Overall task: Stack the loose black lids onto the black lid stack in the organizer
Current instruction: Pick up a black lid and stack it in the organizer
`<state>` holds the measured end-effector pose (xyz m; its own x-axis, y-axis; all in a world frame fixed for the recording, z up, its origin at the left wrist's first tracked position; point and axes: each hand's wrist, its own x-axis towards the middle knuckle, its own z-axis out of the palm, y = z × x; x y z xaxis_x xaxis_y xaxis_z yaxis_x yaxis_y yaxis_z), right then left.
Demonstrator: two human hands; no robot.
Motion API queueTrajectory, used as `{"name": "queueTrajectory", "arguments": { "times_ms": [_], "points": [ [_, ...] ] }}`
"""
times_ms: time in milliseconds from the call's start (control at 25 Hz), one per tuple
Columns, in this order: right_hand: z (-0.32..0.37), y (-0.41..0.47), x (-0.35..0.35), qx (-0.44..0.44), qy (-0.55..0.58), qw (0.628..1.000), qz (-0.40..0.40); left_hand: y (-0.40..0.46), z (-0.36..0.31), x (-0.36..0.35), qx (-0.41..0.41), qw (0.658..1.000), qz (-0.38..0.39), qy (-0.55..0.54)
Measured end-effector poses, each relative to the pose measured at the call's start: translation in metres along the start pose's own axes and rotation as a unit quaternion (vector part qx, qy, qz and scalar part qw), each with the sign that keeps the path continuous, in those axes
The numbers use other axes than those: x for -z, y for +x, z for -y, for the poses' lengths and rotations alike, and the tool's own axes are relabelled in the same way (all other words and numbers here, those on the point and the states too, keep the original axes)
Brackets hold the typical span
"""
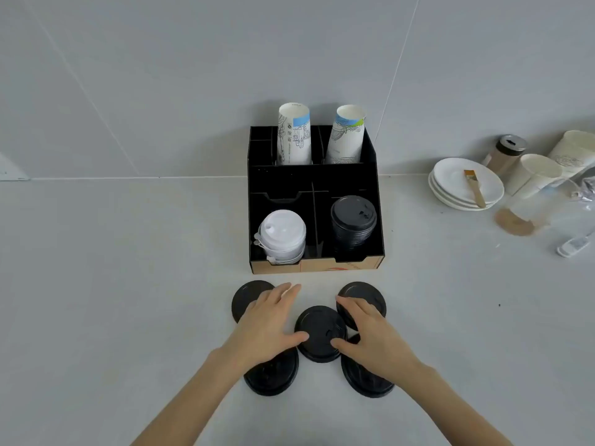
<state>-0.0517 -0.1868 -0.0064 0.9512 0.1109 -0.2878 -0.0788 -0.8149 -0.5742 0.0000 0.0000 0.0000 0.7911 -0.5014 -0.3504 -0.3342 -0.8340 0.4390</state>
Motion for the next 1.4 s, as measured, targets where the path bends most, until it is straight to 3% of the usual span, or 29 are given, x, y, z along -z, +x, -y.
{"name": "queueTrajectory", "arguments": {
  "times_ms": [240, 720, 1400],
  "points": [
    [-0.004, 0.003, -0.014, 0.009, -0.03, 0.999, 0.024, 0.005, 0.0, -0.024, -0.01, 0.998, 0.057, 0.013],
    [-0.01, 0.007, -0.027, 0.003, -0.012, 1.0, -0.005, 0.014, 0.003, -0.039, -0.021, 0.999, 0.047, 0.016],
    [-0.005, 0.009, 0.01, 0.084, 0.094, 0.978, -0.165, 0.009, -0.023, -0.01, -0.018, 0.977, -0.179, -0.116]
  ]
}}
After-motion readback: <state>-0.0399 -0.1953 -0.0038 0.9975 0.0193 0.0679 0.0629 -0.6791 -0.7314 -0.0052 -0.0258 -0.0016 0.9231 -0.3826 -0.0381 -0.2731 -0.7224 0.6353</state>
